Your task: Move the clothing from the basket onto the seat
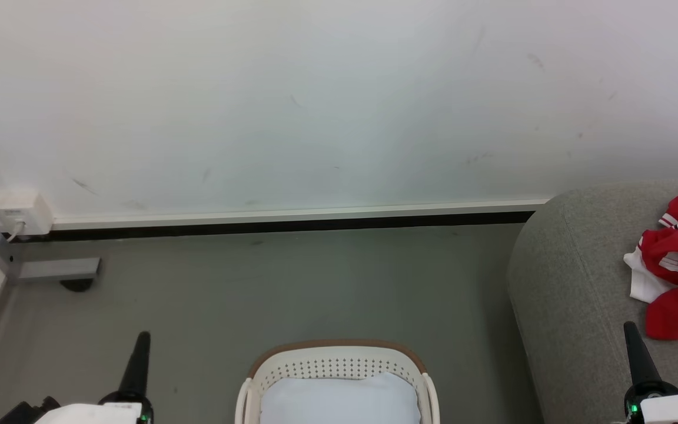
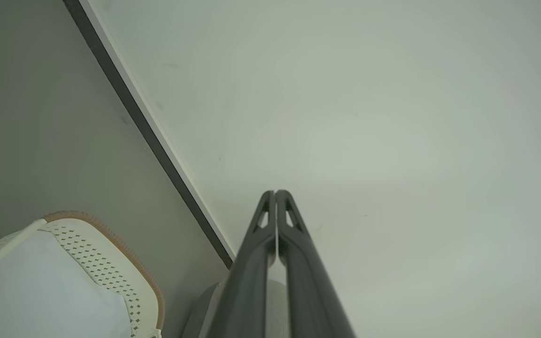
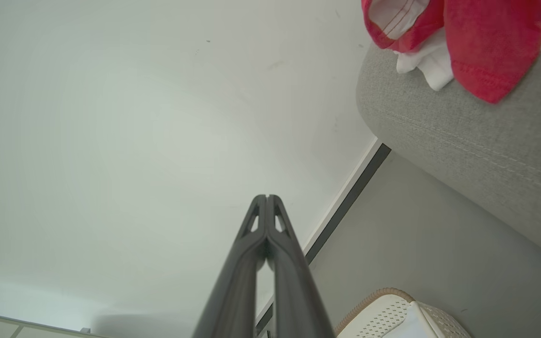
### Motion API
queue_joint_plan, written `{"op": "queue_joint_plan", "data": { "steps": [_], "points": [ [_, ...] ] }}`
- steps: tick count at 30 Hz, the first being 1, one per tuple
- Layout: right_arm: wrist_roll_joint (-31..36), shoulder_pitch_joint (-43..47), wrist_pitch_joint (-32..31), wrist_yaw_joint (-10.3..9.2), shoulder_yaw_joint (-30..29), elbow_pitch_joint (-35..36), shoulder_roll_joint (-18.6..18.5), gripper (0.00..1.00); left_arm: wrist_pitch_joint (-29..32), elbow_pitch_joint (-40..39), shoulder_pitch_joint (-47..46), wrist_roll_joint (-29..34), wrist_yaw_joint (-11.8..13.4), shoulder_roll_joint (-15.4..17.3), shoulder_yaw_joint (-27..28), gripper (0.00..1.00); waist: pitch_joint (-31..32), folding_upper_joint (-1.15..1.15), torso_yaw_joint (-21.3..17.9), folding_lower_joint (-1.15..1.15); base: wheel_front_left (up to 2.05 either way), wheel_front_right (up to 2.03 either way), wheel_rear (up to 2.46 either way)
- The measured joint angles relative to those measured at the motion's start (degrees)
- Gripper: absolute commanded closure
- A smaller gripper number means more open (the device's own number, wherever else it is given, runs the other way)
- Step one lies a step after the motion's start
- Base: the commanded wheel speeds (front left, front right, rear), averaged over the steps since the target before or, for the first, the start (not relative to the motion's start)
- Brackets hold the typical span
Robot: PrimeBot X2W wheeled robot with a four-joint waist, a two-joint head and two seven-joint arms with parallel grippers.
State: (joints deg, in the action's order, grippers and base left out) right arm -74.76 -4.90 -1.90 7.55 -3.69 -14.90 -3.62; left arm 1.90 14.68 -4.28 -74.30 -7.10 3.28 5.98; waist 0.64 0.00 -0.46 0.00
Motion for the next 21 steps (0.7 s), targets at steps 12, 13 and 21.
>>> {"op": "queue_joint_plan", "data": {
  "steps": [12, 13, 21],
  "points": [
    [-5.3, -0.4, -1.6, 0.0, -0.8, 0.2, 0.2, 1.0, 1.4, -0.2, -0.5, -5.9, 0.0, -0.2, 0.2, 1.0, -0.2, 0.0, 0.1, 0.0, 0.0, 0.0, 0.0],
    [-5.8, -0.4, -1.6, 0.0, -0.9, 0.2, 0.2, 1.0, 1.6, -0.2, -0.6, -6.2, 0.0, -0.2, 0.2, 1.0, -0.2, 0.0, 0.1, 0.0, 0.0, 0.0, 0.0],
    [-9.2, -0.6, -2.5, 0.0, -1.5, 0.3, 0.4, 1.0, 2.4, -0.3, -0.9, -9.6, 0.0, -0.3, 0.3, 1.0, -0.4, 0.0, 0.2, 0.0, 0.0, 0.0, 0.0]
  ]
}}
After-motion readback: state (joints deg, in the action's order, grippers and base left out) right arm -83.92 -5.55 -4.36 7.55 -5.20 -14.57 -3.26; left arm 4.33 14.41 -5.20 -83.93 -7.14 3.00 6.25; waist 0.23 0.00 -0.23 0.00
